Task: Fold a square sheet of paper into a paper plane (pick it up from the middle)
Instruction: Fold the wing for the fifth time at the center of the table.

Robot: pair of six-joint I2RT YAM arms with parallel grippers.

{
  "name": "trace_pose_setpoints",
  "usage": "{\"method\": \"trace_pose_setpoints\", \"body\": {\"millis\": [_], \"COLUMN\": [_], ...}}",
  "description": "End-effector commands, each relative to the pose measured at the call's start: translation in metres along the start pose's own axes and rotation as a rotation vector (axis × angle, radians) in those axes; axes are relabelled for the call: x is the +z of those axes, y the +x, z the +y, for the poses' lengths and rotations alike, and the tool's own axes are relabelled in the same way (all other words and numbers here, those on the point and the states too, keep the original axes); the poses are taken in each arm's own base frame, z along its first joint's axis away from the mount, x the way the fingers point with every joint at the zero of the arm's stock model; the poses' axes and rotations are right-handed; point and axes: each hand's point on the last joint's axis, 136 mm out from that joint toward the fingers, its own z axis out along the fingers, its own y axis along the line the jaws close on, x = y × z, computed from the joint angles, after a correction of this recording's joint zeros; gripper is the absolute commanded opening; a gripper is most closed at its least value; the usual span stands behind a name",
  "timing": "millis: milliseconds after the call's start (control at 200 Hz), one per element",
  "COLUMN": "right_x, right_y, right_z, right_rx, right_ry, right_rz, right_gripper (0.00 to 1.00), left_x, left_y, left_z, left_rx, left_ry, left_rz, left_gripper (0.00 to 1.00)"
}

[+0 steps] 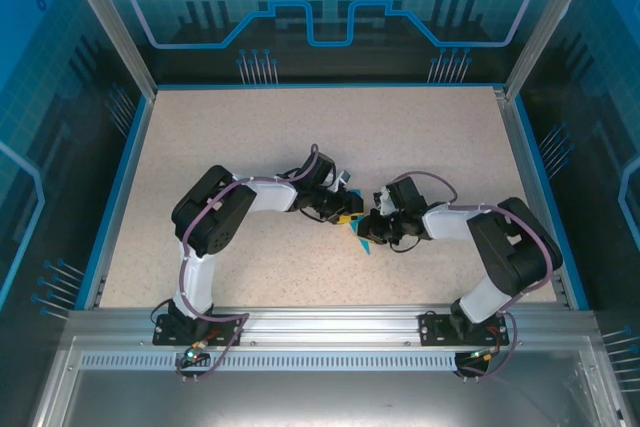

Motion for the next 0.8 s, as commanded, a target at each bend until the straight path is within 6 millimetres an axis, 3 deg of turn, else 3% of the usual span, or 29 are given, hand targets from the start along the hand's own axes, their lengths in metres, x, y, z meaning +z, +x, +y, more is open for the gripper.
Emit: {"method": "trace_pose_setpoints", "body": {"millis": [0,205,405,550,795], "right_x": [0.003,0.006,0.007,0.007,0.007], "right_y": [0.013,0.029,0.031,0.029,0.028], "right_z": [-0.034,-0.051,-0.051,-0.05,-0.048], "right_rx": [0.043,0.083,0.091,0.096,0.099], "right_ry": [0.097,0.108,0.096,0.092,0.085], "right_rz": [0.033,0.073,0.075,0.066,0.063], "right_gripper": [0.11,0.09,0.09,0.08,0.08], "left_x": [0.005,-0.002,-0.018,-0.032,-0.024], "left_y": [0.001,-0.003,-0.01,-0.01,-0.011], "left_z": [0.028,0.015,-0.017,-0.033,-0.021], "left_rx": [-0.043,-0.008,0.057,0.109,0.1], "left_ry": [-0.086,-0.074,-0.028,-0.006,-0.01], "left_rz": [0.012,0.006,-0.023,-0.053,-0.049], "left_gripper": [0.41,0.44,0.53,0.54,0.54]}}
